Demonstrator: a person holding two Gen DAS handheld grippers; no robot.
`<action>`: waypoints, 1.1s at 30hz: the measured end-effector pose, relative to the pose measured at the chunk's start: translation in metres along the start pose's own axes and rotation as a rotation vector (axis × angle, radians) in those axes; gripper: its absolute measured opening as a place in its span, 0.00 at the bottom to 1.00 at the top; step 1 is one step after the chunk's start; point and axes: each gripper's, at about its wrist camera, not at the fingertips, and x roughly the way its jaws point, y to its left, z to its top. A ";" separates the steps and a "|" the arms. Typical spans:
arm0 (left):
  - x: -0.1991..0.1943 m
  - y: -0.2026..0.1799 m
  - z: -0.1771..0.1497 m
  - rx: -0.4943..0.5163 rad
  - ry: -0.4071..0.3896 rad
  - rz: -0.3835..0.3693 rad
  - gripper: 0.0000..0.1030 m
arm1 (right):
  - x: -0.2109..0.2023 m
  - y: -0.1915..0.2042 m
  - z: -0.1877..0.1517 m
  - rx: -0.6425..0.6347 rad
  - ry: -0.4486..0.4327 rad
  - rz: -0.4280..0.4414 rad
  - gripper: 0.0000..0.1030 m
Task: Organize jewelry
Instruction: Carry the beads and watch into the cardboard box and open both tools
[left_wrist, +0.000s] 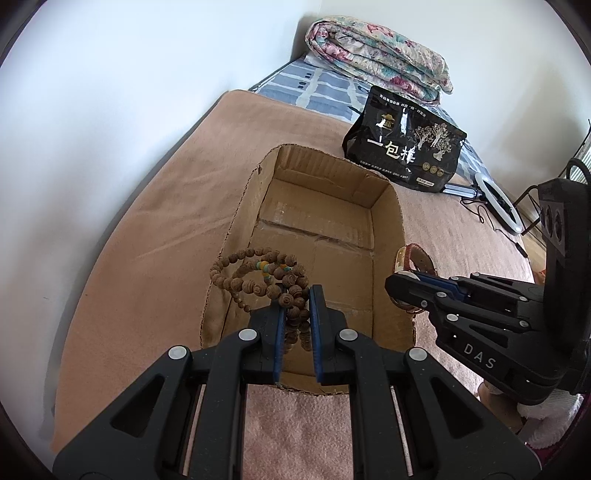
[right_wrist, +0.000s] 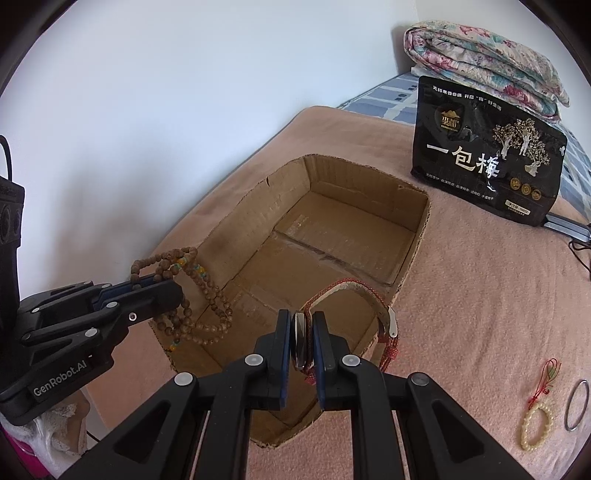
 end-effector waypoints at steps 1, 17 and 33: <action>0.001 0.000 0.000 -0.001 0.002 0.000 0.10 | 0.001 0.000 0.000 -0.001 0.002 0.000 0.08; 0.001 0.002 0.001 -0.013 -0.007 0.020 0.36 | -0.008 -0.003 0.007 0.006 -0.069 -0.032 0.63; -0.010 -0.007 0.000 0.009 -0.041 0.040 0.36 | -0.036 -0.018 -0.005 0.027 -0.121 -0.073 0.85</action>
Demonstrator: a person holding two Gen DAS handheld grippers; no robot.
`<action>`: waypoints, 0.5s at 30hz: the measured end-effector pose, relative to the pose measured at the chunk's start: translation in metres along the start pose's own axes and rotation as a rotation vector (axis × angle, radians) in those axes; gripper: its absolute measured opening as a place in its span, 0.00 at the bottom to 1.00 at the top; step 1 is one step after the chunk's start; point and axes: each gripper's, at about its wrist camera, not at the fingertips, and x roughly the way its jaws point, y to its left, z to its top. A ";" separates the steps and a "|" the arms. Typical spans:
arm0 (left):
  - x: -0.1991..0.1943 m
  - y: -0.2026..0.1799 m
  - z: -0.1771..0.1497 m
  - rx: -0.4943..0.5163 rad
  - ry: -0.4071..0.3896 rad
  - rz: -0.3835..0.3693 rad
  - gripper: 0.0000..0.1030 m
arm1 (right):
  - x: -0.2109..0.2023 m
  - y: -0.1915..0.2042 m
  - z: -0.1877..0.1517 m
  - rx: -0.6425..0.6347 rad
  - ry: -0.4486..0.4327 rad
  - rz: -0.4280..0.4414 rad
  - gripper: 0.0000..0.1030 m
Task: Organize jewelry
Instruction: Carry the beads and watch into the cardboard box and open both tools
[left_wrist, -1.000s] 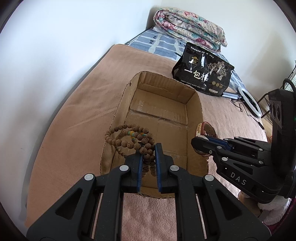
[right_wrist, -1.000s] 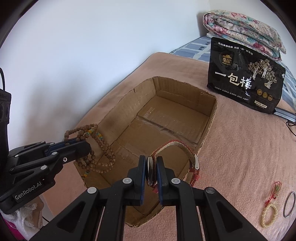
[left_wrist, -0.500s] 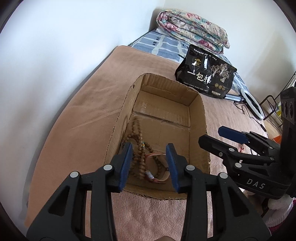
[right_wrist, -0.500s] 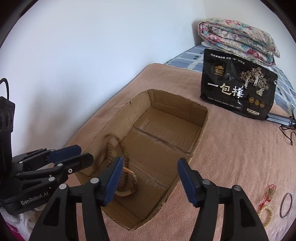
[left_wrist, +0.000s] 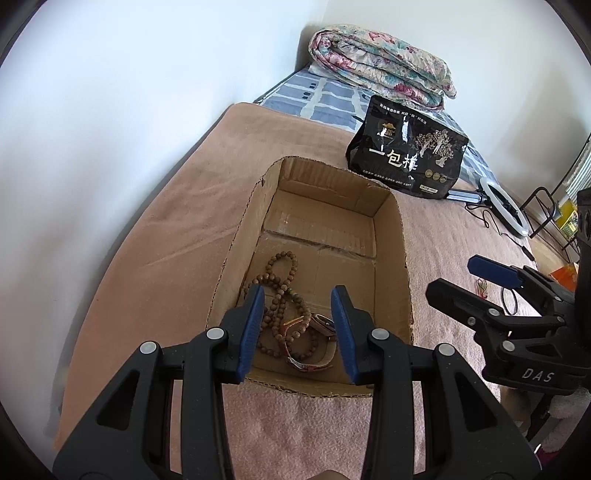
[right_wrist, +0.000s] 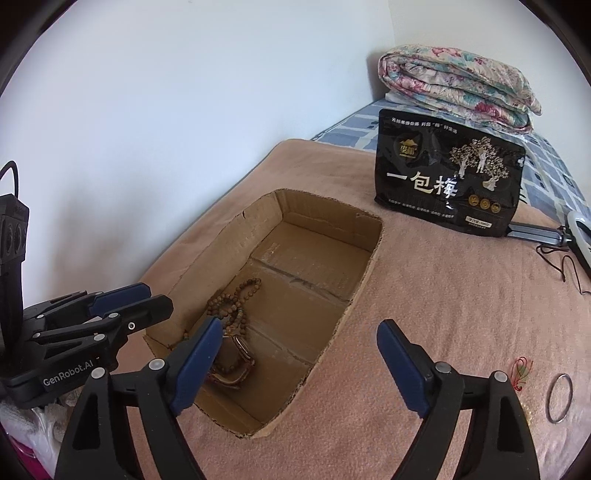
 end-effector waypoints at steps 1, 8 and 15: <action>-0.001 0.000 0.001 0.002 -0.004 -0.001 0.36 | -0.002 -0.001 -0.001 0.001 -0.002 -0.005 0.85; -0.007 -0.011 0.000 0.034 -0.027 -0.012 0.36 | -0.023 -0.017 -0.010 0.039 -0.033 -0.040 0.96; -0.009 -0.032 -0.002 0.090 -0.037 -0.031 0.36 | -0.044 -0.038 -0.023 0.048 -0.068 -0.104 0.96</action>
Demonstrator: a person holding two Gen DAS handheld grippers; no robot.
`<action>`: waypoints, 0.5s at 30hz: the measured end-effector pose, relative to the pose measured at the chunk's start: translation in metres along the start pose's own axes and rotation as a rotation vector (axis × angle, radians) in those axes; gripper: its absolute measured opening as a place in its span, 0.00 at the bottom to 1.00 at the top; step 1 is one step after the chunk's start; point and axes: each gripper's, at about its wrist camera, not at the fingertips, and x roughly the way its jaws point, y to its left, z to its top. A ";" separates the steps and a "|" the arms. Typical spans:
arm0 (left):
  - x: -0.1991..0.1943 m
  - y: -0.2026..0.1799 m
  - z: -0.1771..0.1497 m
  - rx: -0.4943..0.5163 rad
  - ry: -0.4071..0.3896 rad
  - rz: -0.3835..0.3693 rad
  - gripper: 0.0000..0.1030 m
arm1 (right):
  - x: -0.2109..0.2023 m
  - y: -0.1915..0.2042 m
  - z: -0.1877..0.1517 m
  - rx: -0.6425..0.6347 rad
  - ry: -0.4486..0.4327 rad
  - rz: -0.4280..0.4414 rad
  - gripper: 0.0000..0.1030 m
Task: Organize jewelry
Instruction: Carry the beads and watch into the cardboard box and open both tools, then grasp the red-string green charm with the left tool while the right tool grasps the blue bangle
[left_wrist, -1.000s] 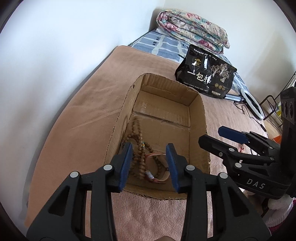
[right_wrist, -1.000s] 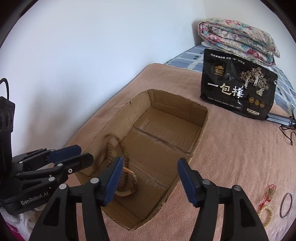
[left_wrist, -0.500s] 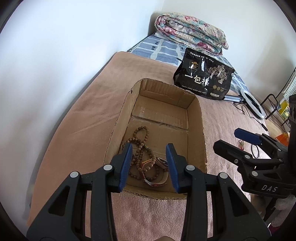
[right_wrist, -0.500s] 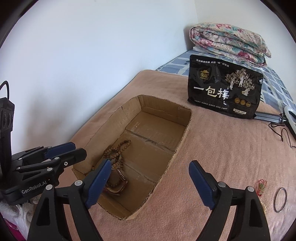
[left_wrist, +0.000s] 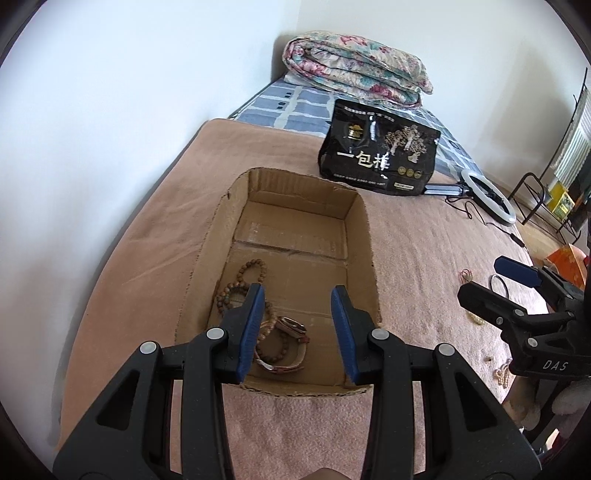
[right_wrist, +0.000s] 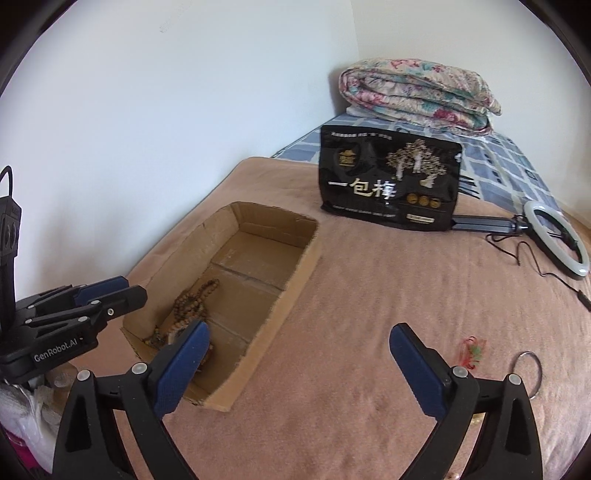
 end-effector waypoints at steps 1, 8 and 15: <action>0.000 -0.004 0.000 0.008 0.002 -0.002 0.37 | -0.003 -0.005 -0.002 0.002 -0.003 -0.006 0.97; 0.000 -0.034 0.002 0.059 0.011 -0.031 0.38 | -0.022 -0.042 -0.012 0.044 -0.019 -0.029 1.00; 0.003 -0.071 0.002 0.108 0.023 -0.076 0.43 | -0.042 -0.080 -0.020 0.079 -0.034 -0.079 1.00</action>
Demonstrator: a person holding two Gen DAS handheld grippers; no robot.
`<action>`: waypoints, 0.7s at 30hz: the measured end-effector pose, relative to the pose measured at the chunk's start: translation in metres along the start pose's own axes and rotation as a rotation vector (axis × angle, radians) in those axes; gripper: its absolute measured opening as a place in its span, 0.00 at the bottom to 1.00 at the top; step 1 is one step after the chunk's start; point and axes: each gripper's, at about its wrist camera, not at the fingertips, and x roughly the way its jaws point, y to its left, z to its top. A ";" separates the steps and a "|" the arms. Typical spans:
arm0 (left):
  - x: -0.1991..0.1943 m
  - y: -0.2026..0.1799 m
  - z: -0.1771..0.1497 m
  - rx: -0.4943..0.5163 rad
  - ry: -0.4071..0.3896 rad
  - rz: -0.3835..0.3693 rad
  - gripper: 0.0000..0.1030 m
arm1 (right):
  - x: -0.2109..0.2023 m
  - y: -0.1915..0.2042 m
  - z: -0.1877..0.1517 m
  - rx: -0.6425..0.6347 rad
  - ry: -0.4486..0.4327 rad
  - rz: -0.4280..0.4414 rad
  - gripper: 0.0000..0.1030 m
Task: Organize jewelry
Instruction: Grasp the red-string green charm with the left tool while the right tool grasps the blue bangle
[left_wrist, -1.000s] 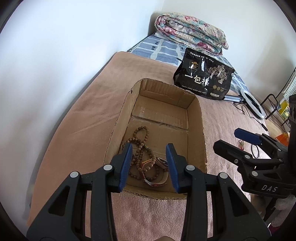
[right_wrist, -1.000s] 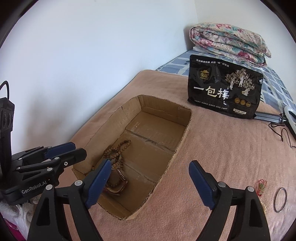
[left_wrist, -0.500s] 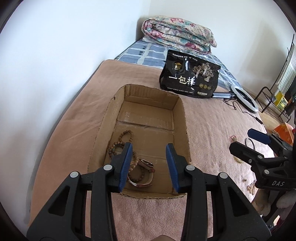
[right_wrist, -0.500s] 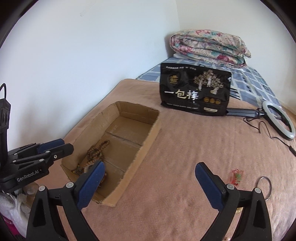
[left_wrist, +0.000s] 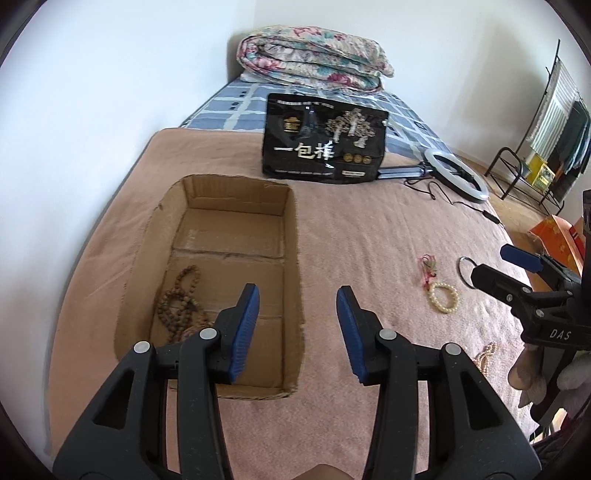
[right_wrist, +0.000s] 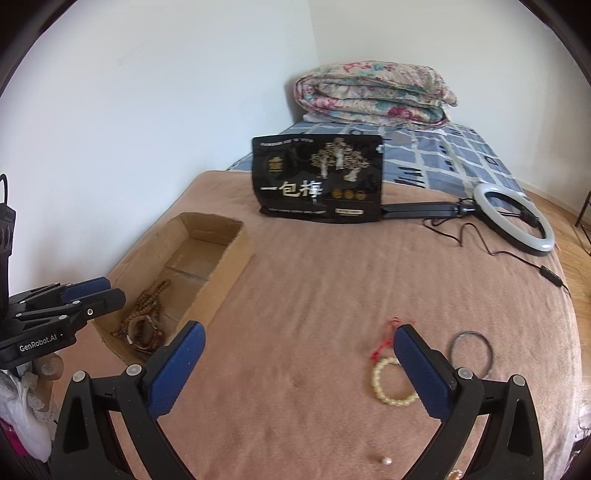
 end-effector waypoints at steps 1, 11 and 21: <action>0.001 -0.005 0.000 0.005 0.002 -0.005 0.43 | -0.002 -0.005 -0.001 0.005 -0.003 -0.009 1.00; 0.014 -0.049 0.002 0.058 0.023 -0.058 0.43 | -0.026 -0.072 -0.014 0.062 -0.019 -0.120 1.00; 0.031 -0.087 0.001 0.109 0.049 -0.103 0.43 | -0.036 -0.134 -0.028 0.116 0.024 -0.248 1.00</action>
